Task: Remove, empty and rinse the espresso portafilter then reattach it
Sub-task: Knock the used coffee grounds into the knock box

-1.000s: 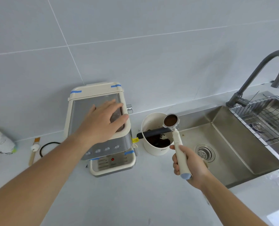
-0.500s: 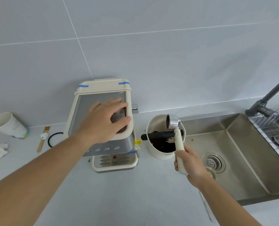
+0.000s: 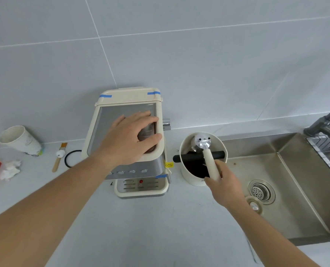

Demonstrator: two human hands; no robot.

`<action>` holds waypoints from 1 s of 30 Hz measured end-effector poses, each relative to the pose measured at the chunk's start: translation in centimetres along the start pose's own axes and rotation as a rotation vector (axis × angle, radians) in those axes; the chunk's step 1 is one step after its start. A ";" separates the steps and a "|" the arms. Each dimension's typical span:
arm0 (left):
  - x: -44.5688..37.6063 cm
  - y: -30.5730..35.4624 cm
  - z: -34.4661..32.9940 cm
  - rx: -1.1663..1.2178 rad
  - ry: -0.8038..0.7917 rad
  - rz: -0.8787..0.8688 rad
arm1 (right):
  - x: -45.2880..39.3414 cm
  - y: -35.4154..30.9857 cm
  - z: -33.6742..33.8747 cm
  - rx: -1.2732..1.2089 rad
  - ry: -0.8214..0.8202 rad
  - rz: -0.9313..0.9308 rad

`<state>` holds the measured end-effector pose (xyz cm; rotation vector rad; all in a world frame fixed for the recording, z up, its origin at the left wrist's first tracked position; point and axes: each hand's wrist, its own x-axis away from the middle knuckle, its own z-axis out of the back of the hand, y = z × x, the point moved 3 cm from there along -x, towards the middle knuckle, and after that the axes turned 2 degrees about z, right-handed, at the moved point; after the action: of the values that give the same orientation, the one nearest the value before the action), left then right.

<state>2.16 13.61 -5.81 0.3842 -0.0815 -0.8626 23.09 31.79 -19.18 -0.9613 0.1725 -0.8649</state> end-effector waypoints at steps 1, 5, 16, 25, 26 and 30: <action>0.0 0.0 0.0 -0.004 -0.003 0.001 | 0.0 0.0 0.1 -0.002 0.001 -0.001; 0.0 0.0 0.0 -0.008 -0.005 0.000 | 0.4 -0.3 0.6 -0.035 0.032 0.038; -0.1 0.0 0.1 0.008 0.015 -0.008 | 0.7 0.1 -0.2 -0.054 0.050 0.093; -0.1 0.1 0.1 0.007 0.018 -0.008 | 0.5 0.6 -1.0 0.023 0.052 0.124; 0.0 0.1 0.1 0.008 0.019 -0.007 | 0.5 0.5 -1.0 0.023 0.058 0.123; 0.0 0.1 0.1 0.014 0.018 -0.004 | 0.9 0.5 -1.0 -0.004 0.078 0.122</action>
<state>2.17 13.59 -5.66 0.4053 -0.0699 -0.8624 23.49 30.58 -19.94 -0.9115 0.2973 -0.7900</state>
